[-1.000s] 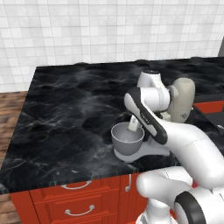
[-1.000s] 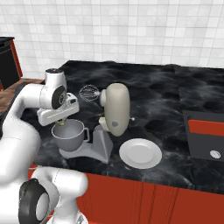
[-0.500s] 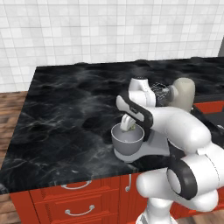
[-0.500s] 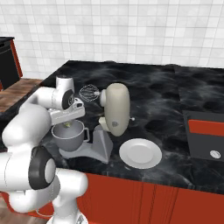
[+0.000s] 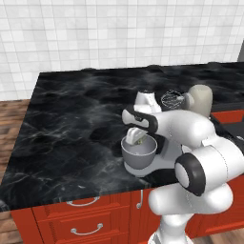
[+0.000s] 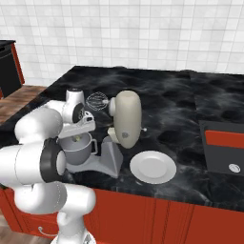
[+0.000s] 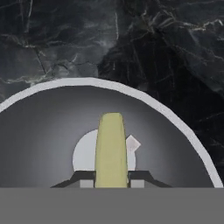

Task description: Add butter and sugar cubes to the stand mixer bowl and then turn on the stand mixer to begin making frosting.

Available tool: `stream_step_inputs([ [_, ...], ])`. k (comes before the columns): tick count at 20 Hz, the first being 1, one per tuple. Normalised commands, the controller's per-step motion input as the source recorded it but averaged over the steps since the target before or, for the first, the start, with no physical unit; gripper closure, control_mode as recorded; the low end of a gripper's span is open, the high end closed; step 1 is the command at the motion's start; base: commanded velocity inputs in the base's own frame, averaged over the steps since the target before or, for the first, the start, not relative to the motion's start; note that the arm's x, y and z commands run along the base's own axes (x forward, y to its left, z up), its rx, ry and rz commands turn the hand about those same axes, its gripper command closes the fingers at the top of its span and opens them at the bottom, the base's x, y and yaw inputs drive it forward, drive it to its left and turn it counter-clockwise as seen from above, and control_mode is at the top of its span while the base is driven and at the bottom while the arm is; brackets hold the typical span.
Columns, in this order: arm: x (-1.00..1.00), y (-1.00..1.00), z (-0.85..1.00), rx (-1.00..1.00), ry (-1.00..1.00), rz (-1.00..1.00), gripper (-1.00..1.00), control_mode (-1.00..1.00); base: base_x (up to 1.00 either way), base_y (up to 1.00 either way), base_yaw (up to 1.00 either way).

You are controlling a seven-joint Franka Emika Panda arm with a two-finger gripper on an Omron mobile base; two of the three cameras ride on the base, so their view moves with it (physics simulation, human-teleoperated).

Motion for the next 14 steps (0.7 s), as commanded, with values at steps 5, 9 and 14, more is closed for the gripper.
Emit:
stream_step_inputs([
  [5,0.25,0.02,-0.42,0.00,0.00,-0.07,1.00,-1.00,0.00,0.00,0.00],
  [9,0.32,0.02,-0.40,0.00,0.00,-0.07,-1.00,-1.00,0.00,0.00,0.00],
  [14,0.24,0.00,-0.29,0.00,0.00,-0.06,-1.00,-1.00,0.00,0.00,0.00],
])
